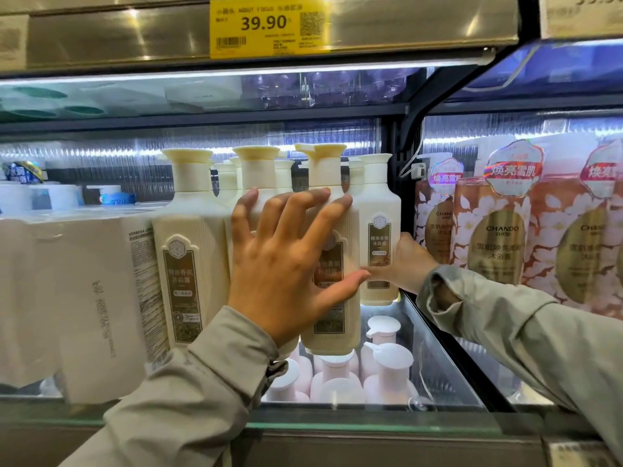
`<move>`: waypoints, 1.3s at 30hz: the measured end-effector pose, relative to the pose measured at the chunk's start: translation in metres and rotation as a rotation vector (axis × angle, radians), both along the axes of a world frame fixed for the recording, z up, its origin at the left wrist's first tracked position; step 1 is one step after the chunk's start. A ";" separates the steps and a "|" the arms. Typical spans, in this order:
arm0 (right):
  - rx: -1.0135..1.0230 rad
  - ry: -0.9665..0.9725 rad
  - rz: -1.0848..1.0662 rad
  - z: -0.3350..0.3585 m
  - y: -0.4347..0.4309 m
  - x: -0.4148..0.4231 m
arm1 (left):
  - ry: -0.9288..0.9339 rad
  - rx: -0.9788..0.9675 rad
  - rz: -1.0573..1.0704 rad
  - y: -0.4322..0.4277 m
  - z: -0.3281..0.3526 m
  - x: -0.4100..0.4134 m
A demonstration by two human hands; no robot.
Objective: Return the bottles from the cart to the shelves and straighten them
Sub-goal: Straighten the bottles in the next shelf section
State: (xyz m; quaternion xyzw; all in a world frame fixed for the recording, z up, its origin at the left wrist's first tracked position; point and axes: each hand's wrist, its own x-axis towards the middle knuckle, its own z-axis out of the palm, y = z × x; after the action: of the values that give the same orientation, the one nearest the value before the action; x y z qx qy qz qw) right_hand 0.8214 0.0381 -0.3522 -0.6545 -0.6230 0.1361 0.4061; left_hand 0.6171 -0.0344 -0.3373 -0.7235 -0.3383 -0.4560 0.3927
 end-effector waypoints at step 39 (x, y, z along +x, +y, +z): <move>0.104 0.147 0.182 -0.011 -0.110 -0.008 | 0.000 0.064 0.007 0.003 -0.007 0.001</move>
State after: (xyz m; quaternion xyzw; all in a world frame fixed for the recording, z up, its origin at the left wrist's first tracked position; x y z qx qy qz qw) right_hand 0.8135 -0.0719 -0.3633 -0.5616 -0.6546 0.1877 0.4699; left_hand 0.6178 -0.0310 -0.3439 -0.7094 -0.3262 -0.4649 0.4173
